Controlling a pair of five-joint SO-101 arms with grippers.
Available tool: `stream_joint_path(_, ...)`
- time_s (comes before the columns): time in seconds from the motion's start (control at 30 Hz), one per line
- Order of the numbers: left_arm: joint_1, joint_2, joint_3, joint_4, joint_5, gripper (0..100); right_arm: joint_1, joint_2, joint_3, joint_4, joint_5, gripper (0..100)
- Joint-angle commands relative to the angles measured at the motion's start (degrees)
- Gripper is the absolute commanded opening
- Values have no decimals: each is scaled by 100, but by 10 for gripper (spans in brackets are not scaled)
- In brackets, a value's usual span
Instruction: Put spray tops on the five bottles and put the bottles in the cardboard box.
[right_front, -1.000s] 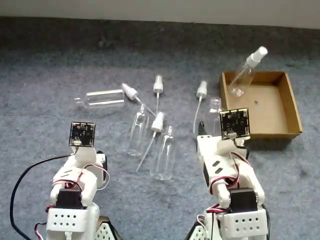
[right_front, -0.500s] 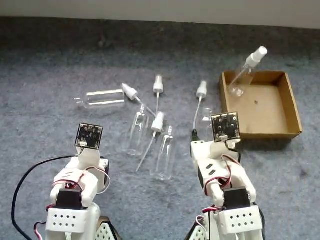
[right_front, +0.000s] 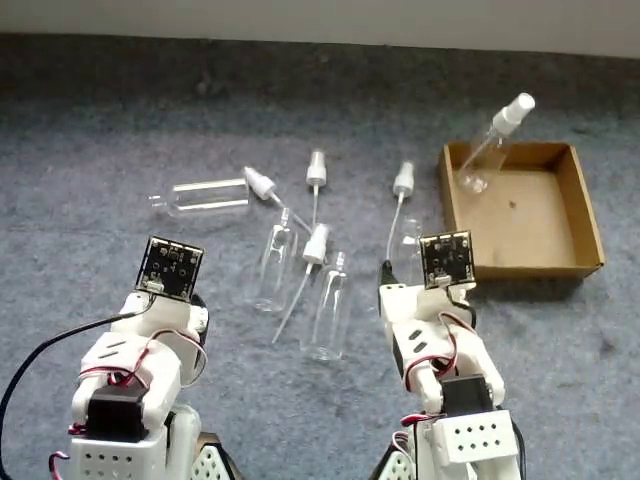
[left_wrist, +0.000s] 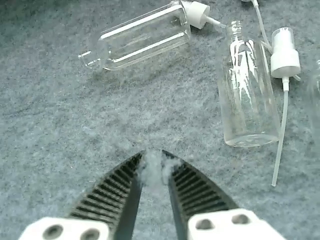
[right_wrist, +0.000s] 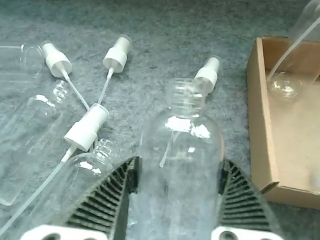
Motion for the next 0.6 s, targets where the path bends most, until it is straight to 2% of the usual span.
stream_joint_path(0.0,92,66,-699,325,-132,5,-40,-48,-84,-163,-26,163)
stream_joint_path(0.23,127,66,-1508,1152,-114,5,-48,-48,101,-180,-35,163)
stream_joint_path(0.33,110,75,-1807,1336,-105,5,-48,-48,224,-444,-404,163)
stream_joint_path(0.57,92,1174,-2290,1319,-105,5,-48,-48,444,-734,-598,163)
